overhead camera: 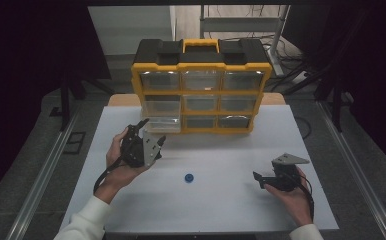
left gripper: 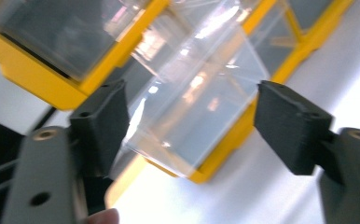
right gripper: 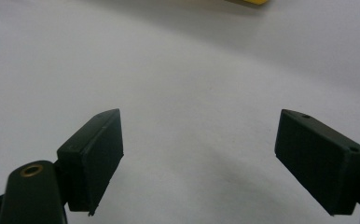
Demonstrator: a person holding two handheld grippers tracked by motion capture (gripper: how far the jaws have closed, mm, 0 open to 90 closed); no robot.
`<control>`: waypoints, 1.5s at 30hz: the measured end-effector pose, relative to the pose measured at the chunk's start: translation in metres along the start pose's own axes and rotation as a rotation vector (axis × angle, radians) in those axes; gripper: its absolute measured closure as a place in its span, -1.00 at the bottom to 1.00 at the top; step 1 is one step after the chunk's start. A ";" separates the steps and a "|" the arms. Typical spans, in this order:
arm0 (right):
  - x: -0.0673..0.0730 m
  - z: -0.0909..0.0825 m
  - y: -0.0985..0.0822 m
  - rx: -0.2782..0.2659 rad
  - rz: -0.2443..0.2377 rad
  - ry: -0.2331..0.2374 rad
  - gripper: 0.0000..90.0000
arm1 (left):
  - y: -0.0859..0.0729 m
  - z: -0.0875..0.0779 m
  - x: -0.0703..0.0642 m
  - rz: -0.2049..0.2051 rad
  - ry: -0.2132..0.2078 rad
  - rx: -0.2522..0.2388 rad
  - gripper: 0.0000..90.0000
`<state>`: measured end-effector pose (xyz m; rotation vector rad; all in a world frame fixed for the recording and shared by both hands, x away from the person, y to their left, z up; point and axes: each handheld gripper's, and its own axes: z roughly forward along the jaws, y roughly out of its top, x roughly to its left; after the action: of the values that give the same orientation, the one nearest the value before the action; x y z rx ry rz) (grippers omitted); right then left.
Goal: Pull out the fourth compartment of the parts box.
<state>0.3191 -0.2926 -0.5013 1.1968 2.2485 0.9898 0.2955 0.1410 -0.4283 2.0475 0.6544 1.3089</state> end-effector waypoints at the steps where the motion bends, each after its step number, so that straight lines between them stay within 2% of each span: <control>1: 0.000 0.000 0.000 0.000 0.000 0.000 -0.65 | -0.001 -0.002 0.000 -0.010 -0.021 0.004 -0.51; 3: 0.000 0.000 0.000 0.002 0.000 0.001 -0.65 | -0.003 -0.006 -0.001 -0.044 -0.063 0.012 -0.57; 7: 0.000 0.001 0.000 0.001 0.004 0.002 -0.65 | -0.010 -0.009 0.000 -0.125 -0.174 0.032 -0.62; 11: 0.000 0.000 0.000 -0.003 0.013 0.004 -0.65 | -0.020 -0.009 0.003 -0.250 -0.291 0.042 -0.65; 13: 0.000 0.000 0.000 -0.004 0.014 0.004 -0.65 | -0.024 -0.010 0.003 -0.282 -0.316 0.044 -0.65; 16: 0.000 0.000 0.000 -0.004 0.014 0.004 -0.65 | -0.028 -0.012 0.003 -0.279 -0.343 0.074 -0.65; 18: -0.001 0.000 0.000 -0.004 0.014 0.005 -0.65 | -0.032 -0.014 0.004 -0.303 -0.375 0.084 -0.65; 22: -0.001 0.000 0.000 -0.004 0.013 0.002 -0.65 | -0.039 -0.017 0.005 -0.359 -0.448 0.094 -0.63; 25: -0.002 0.000 0.000 -0.006 0.018 0.001 -0.65 | -0.043 -0.016 0.007 -0.421 -0.513 0.094 -0.64; 30: -0.002 -0.004 0.000 -0.026 0.044 0.001 -0.65 | -0.050 -0.011 0.010 -0.502 -0.588 0.107 -0.61; 36: -0.003 -0.006 0.000 -0.032 0.053 -0.001 -0.65 | -0.060 -0.007 0.007 -0.546 -0.634 0.140 -0.54; 40: -0.002 -0.006 -0.001 -0.028 0.049 0.002 -0.65 | -0.064 -0.004 0.008 -0.597 -0.663 0.158 -0.56; 45: -0.002 -0.005 0.000 -0.028 0.043 0.009 -0.65 | -0.068 -0.003 0.011 -0.628 -0.662 0.179 -0.55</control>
<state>0.3168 -0.2963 -0.4980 1.2364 2.2171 1.0413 0.2913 0.1958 -0.4692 1.9941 0.9952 0.2013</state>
